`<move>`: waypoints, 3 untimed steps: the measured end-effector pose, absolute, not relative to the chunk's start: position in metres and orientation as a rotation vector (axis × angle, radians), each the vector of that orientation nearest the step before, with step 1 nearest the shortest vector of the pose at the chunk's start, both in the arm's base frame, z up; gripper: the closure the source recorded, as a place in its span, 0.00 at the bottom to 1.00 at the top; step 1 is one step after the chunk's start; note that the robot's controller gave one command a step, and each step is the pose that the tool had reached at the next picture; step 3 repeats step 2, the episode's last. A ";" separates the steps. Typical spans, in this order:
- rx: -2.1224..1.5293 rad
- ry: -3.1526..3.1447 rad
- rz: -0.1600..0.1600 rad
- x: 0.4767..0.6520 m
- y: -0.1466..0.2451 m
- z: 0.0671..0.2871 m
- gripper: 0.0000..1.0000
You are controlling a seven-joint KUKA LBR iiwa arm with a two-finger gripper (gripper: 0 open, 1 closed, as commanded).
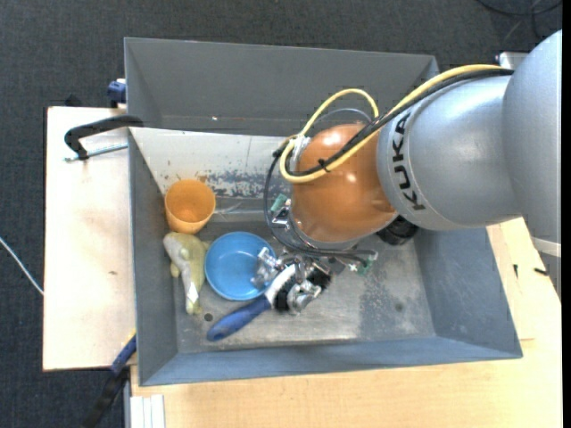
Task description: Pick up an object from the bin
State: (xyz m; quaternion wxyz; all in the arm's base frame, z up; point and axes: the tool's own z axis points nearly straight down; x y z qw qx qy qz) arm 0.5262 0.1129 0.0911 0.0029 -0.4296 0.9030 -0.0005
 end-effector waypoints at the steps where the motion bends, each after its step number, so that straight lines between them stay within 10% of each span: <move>1: -1.342 2.827 -0.002 0.529 0.114 0.154 1.00; 3: -1.343 2.834 0.001 0.529 0.115 0.155 1.00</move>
Offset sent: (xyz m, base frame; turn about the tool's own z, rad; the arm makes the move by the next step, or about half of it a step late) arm 0.0000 -0.0001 0.0585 0.0000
